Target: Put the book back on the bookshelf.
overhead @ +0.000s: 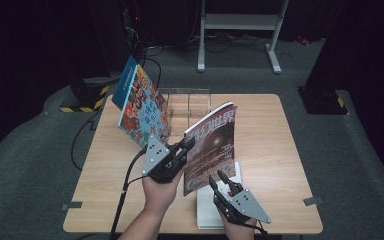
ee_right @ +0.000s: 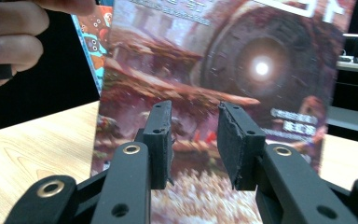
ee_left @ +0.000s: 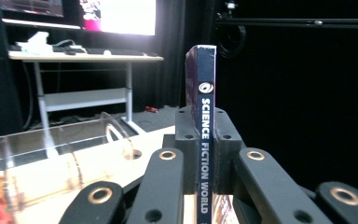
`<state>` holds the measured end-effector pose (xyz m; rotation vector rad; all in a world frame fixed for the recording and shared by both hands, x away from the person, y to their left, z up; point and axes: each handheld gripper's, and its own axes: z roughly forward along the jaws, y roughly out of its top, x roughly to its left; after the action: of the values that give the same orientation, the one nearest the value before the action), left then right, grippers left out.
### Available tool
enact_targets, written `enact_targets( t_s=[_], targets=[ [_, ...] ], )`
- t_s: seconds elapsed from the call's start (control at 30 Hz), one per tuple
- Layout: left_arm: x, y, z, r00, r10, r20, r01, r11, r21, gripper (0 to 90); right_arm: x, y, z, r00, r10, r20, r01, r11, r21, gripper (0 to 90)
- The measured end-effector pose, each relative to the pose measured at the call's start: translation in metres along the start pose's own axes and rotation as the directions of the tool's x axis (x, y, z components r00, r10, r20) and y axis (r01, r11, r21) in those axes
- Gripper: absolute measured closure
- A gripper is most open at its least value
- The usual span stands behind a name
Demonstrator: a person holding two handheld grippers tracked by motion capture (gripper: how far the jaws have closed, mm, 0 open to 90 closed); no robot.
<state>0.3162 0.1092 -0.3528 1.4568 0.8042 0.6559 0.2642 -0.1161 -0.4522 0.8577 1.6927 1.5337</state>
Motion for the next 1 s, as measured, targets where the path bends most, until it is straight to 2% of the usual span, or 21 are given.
enact_targets(
  t_s=[0.17,0.27,0.37,0.47,0.57,0.63,0.73,0.77,0.87,1.0],
  targets=[
    [0.01,0.002,-0.003,0.9997,0.009,-0.025,-0.01,0.9996,-0.027,84.0,-0.004,0.0,-0.001,0.9999,-0.005,0.015,0.005,1.0,-0.002,65.8],
    [0.017,0.005,-0.004,0.9991,0.0,-0.042,-0.001,0.9993,-0.036,84.0,-0.007,0.0,-0.002,0.9997,0.004,0.023,-0.004,1.0,-0.003,65.7],
    [0.022,0.008,-0.005,0.9983,0.006,-0.058,-0.009,0.9989,-0.047,84.1,-0.009,0.0,-0.003,0.9995,0.012,0.03,-0.012,1.0,-0.003,66.1],
    [0.024,0.009,-0.006,0.994,0.044,-0.1,-0.048,0.998,-0.041,84.1,-0.012,0.0,-0.003,0.9992,0.005,0.039,-0.005,1.0,-0.003,65.9],
    [0.032,0.007,-0.007,0.9943,0.024,-0.104,-0.028,0.9987,-0.043,84.0,-0.015,0.0,-0.002,0.9991,-0.004,0.042,0.004,1.0,0.003,65.5],
    [0.036,0.004,-0.008,0.9941,0.013,-0.108,-0.018,0.9989,-0.044,84.0,-0.018,-0.001,-0.001,0.9989,-0.008,0.045,0.007,1.0,0.015,64.5],
    [0.039,-0.001,-0.008,0.9918,0.031,-0.124,-0.035,0.9988,-0.034,84.0,-0.027,-0.003,0.0,0.9985,-0.009,0.054,0.007,0.999,0.034,63.6],
    [0.04,-0.004,-0.008,0.9913,0.037,-0.127,-0.041,0.9986,-0.033,84.0,-0.032,-0.005,0.0,0.9978,-0.007,0.066,0.004,0.999,0.042,63.6],
    [0.041,-0.01,-0.007,0.9907,0.063,-0.121,-0.066,0.9974,-0.027,84.0,-0.045,-0.014,0.0,0.9944,-0.044,0.096,0.034,0.995,0.098,63.7],
    [0.045,-0.016,-0.007,0.9919,0.058,-0.113,-0.063,0.9971,-0.043,84.0,-0.059,-0.024,-0.01,0.9903,-0.054,0.128,0.037,0.99,0.135,64.0]
  ],
)
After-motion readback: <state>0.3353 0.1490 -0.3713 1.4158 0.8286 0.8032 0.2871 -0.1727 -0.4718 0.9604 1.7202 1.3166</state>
